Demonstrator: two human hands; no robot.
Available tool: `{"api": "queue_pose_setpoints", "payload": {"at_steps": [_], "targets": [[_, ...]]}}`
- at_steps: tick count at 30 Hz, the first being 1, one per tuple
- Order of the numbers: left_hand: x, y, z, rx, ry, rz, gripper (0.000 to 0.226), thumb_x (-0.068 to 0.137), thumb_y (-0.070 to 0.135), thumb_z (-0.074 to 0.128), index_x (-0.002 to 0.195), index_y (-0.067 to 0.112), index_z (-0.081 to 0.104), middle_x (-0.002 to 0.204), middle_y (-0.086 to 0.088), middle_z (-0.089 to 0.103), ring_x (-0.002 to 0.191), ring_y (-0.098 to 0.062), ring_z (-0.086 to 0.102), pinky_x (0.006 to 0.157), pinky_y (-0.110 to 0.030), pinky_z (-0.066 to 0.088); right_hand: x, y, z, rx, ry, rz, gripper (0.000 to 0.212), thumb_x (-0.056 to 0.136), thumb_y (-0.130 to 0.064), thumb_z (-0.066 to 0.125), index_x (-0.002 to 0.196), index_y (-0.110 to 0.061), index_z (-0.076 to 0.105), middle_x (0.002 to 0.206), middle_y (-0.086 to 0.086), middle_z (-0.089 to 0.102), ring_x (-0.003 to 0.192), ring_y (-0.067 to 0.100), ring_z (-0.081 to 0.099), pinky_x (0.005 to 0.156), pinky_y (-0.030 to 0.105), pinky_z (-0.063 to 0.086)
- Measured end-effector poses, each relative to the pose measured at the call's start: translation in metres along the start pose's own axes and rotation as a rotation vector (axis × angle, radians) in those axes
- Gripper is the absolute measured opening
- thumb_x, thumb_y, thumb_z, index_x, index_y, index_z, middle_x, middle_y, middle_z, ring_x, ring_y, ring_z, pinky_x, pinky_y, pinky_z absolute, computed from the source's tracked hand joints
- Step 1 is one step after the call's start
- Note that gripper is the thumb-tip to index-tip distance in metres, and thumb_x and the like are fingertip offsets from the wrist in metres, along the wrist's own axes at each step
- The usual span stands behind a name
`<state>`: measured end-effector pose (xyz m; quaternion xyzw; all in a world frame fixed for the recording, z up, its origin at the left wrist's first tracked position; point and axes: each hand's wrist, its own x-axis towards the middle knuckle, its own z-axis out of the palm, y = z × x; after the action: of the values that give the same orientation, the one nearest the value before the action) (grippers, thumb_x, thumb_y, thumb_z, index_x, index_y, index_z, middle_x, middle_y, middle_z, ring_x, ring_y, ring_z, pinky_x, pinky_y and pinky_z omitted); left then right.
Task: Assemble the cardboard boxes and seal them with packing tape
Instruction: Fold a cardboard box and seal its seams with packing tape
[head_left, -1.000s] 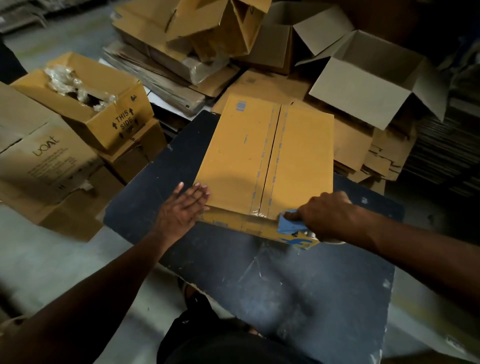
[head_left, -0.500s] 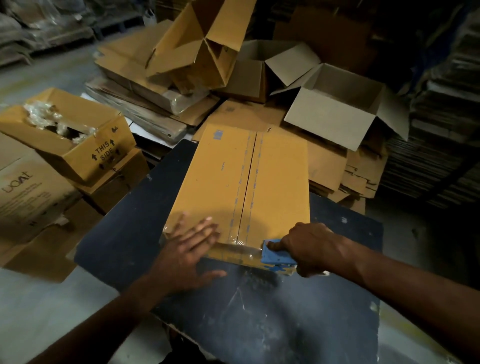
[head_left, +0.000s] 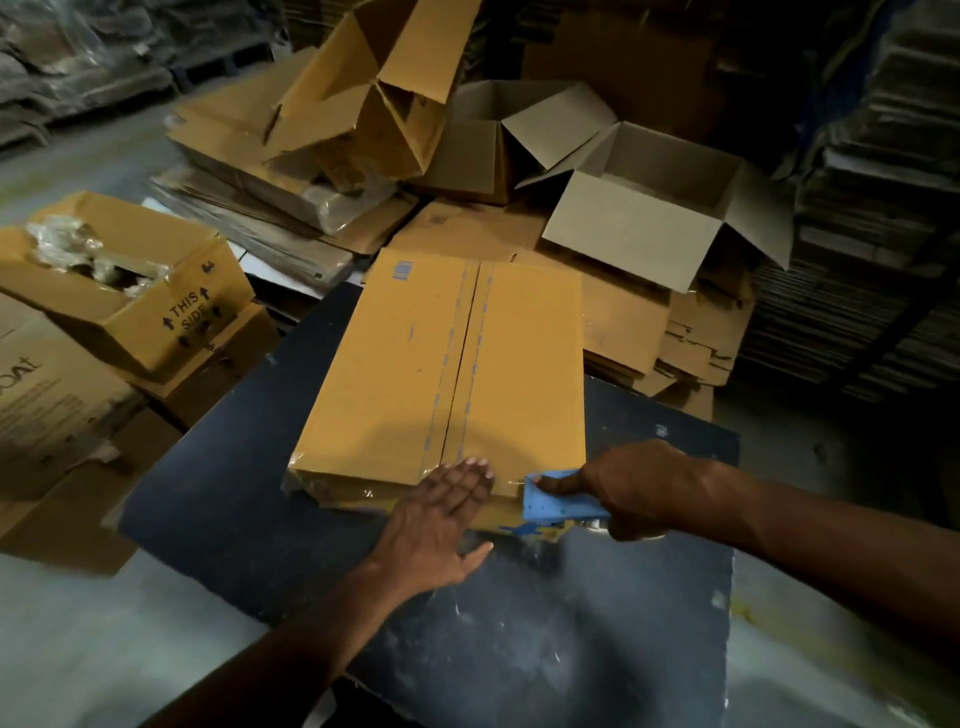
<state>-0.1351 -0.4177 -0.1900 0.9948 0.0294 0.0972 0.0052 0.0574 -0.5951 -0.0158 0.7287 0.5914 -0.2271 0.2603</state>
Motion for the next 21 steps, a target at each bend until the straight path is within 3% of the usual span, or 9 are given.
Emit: {"api": "queue_pose_setpoints", "payload": {"at_steps": [2,7,16,21], "targets": [[-0.001,0.001,0.001,-0.024,0.006,-0.006,0.091,0.092,0.067,0.05,0.159,0.009,0.033,0.164,-0.012,0.038,0.15,-0.023,0.038,0.117,-0.041,0.029,-0.012,0.011,0.011,0.026,0.006,-0.006,0.097,0.093,-0.027,0.068,0.158,-0.055,0.002,0.123,0.005,0.061,0.095,0.024,0.061,0.069,0.036,0.051],[-0.002,0.004,0.001,-0.063,-0.031,-0.025,0.093,0.092,0.066,0.054,0.161,0.01,0.028,0.166,-0.01,0.034,0.153,-0.023,0.034,0.119,-0.043,0.029,-0.04,0.039,0.036,0.094,-0.024,0.043,0.103,0.092,-0.033,0.072,0.155,-0.06,-0.005,0.131,0.003,0.059,0.108,0.02,0.061,0.085,0.036,0.056],[-0.003,0.006,0.003,-0.069,-0.012,-0.018,0.092,0.091,0.066,0.055,0.159,0.007,0.035,0.165,-0.012,0.035,0.151,-0.026,0.036,0.119,-0.045,0.03,-0.09,0.076,0.049,0.072,-0.13,0.146,0.091,0.097,-0.038,0.067,0.157,-0.057,0.001,0.142,-0.001,0.051,0.12,0.015,0.054,0.098,0.029,0.05],[-0.004,0.005,0.003,-0.183,0.015,-0.04,0.089,0.09,0.065,0.059,0.157,0.01,0.041,0.166,-0.007,0.036,0.152,-0.025,0.036,0.121,-0.047,0.032,-0.057,0.072,0.077,0.154,-0.142,0.17,0.094,0.093,-0.025,0.073,0.158,-0.055,0.012,0.144,0.003,0.053,0.126,0.022,0.054,0.102,0.039,0.049]]}}
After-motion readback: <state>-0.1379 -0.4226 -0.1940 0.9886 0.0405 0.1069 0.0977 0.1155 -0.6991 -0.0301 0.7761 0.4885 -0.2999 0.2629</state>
